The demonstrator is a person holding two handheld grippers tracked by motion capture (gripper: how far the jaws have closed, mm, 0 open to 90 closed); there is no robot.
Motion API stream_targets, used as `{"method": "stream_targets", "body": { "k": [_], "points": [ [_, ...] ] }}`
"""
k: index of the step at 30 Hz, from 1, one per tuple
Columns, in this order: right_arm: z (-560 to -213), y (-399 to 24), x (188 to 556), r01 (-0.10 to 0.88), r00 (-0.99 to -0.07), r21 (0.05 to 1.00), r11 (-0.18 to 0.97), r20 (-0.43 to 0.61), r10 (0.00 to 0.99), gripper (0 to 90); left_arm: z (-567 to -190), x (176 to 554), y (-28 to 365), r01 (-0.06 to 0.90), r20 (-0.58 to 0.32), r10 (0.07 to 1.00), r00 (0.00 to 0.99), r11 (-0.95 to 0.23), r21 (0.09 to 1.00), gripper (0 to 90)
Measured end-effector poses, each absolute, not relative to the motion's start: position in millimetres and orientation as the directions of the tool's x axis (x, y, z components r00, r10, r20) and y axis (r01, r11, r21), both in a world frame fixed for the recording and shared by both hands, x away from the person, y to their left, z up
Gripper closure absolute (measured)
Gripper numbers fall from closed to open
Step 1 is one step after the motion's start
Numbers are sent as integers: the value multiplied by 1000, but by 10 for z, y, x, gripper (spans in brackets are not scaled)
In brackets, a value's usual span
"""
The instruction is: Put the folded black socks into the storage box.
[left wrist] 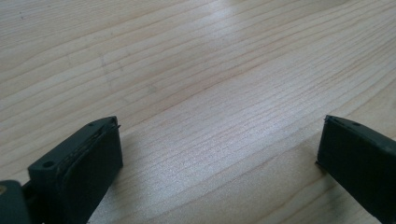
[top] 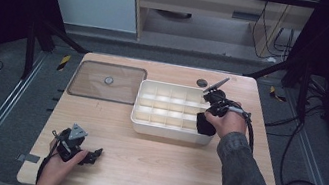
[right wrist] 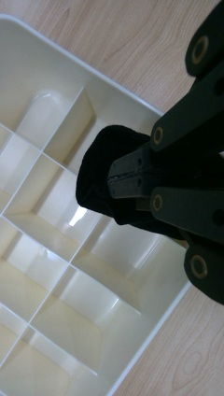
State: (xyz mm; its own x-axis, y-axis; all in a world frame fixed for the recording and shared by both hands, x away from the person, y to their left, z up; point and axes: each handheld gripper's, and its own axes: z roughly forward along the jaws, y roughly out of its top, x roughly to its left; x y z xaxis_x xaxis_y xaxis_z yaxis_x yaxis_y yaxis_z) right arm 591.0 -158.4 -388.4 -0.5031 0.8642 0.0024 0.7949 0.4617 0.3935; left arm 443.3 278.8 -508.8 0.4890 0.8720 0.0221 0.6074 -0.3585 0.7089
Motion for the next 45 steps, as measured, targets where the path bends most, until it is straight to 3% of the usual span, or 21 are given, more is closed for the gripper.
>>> {"method": "stream_targets", "body": {
  "k": [45],
  "points": [
    [-4284, -1628, 5810, 806, -502, 350, 478, -25, 864, 900, -5093, 4435, 2770, 605, 16, 870, 492, -356, 712, 0]
  ]
}}
